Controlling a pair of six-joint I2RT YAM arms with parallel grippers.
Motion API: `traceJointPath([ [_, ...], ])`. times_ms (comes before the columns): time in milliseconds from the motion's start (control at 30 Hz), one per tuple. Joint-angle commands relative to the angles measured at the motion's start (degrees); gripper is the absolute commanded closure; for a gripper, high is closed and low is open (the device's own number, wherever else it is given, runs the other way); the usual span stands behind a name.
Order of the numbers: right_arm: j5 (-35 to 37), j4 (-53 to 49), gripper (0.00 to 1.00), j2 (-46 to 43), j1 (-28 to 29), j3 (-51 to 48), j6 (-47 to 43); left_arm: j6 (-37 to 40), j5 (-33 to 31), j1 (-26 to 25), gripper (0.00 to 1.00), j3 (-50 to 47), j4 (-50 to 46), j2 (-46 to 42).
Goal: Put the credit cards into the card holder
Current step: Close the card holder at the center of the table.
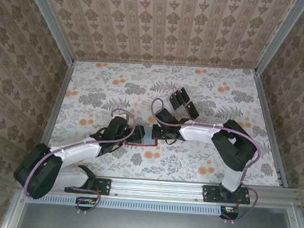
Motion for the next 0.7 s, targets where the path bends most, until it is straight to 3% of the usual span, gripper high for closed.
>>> traceJointPath([
  [0,-1.94,1.33,1.00,1.70,-0.39,-1.09,1.43,-1.48,-0.53,-1.64,0.00,0.80,2.55,-3.71],
  [300,-3.23,2.77,1.00,1.15,-1.16,-1.55,1.99,-1.77,-1.90,-7.24,0.00,3.49,8.38,-1.43],
  [667,-0.20,6.55,1.00,-10.13,-6.96,-9.34,5.05,-1.93,-4.45,-13.14,0.00,7.27,13.19,5.10],
])
